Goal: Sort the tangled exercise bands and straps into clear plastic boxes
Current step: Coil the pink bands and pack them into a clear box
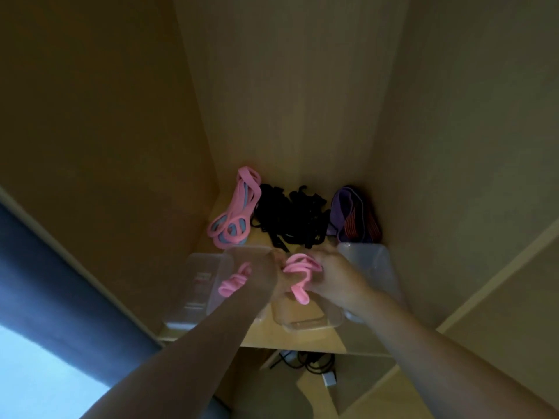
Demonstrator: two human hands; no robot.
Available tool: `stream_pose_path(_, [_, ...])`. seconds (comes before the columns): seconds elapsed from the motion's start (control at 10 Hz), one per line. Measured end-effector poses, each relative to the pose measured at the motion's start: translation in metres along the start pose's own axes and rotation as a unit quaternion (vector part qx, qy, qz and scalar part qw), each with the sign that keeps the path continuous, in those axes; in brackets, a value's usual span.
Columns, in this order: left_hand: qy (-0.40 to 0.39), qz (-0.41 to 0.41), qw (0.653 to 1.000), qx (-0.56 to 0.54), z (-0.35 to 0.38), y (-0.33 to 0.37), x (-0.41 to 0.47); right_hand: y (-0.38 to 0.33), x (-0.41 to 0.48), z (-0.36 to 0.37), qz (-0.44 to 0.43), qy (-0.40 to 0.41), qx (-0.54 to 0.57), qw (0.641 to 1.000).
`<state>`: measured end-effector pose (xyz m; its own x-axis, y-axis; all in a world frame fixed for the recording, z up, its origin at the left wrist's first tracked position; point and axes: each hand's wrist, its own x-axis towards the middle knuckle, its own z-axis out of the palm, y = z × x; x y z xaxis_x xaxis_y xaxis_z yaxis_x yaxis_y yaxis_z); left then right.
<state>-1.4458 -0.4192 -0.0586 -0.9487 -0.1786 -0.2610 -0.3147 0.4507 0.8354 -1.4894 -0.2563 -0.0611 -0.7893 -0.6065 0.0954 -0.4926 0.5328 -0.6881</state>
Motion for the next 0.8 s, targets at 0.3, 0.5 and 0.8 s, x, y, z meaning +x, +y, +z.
stream_pose_path(0.3, [0.015, 0.020, 0.946, 0.324, 0.016, -0.016, 0.030, 0.007, 0.001, 0.001, 0.048, -0.069, -0.115, 0.990])
stream_pose_path(0.5, [0.008, 0.052, 0.959, 0.277, 0.005, -0.001, 0.008, 0.012, 0.007, 0.000, 0.044, -0.071, -0.154, 0.984])
stream_pose_path(0.8, [-0.104, 0.145, 0.971, 0.160, -0.009, -0.012, 0.001, 0.008, 0.017, -0.012, -0.001, -0.097, -0.171, 0.981])
